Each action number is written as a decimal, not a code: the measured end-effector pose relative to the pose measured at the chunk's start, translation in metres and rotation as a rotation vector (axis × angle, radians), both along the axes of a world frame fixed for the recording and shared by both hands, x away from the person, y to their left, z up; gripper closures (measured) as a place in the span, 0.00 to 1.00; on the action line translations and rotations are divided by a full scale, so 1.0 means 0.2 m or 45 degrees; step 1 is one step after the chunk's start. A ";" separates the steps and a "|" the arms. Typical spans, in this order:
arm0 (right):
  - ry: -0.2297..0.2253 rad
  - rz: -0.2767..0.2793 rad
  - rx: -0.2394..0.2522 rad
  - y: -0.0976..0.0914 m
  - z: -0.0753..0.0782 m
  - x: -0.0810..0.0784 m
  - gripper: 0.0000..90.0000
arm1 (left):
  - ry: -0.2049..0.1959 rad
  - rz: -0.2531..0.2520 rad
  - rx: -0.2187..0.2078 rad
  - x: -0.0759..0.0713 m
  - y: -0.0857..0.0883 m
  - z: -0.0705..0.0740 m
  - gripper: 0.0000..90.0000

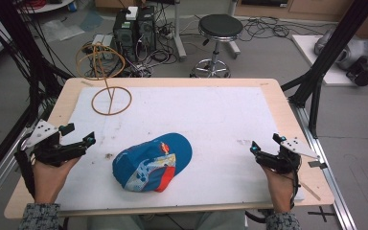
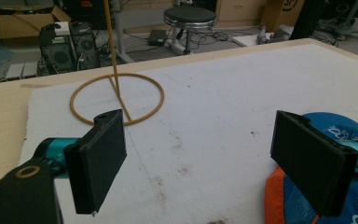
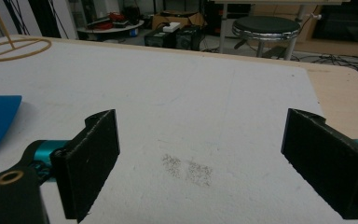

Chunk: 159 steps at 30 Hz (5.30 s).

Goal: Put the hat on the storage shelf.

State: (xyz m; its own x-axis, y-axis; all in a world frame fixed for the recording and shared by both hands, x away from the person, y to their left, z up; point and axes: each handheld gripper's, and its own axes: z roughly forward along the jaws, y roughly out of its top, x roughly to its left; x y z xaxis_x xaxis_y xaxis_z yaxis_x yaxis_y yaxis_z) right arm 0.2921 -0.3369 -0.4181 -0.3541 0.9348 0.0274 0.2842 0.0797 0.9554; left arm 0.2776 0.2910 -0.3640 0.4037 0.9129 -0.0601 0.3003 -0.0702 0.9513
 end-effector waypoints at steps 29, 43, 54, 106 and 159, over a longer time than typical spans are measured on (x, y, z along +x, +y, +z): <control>-0.012 0.031 -0.055 0.02 -0.01 0.00 0.12 | -0.017 -0.401 -0.044 0.00 -0.23 -0.02 0.24; -0.006 0.042 -0.056 0.03 -0.01 0.01 0.12 | 0.005 -0.699 -0.031 -0.01 -0.35 -0.07 0.26; -0.002 0.040 -0.063 0.03 -0.01 0.01 0.12 | 0.077 -0.763 0.040 0.00 -0.43 -0.13 0.31; 0.025 0.034 0.034 0.00 -0.02 0.01 0.12 | 0.063 -0.806 0.110 0.23 -0.42 0.30 0.97; 0.063 0.037 -0.009 0.01 -0.07 0.02 0.12 | -0.221 -0.400 0.240 1.08 -0.03 1.01 0.97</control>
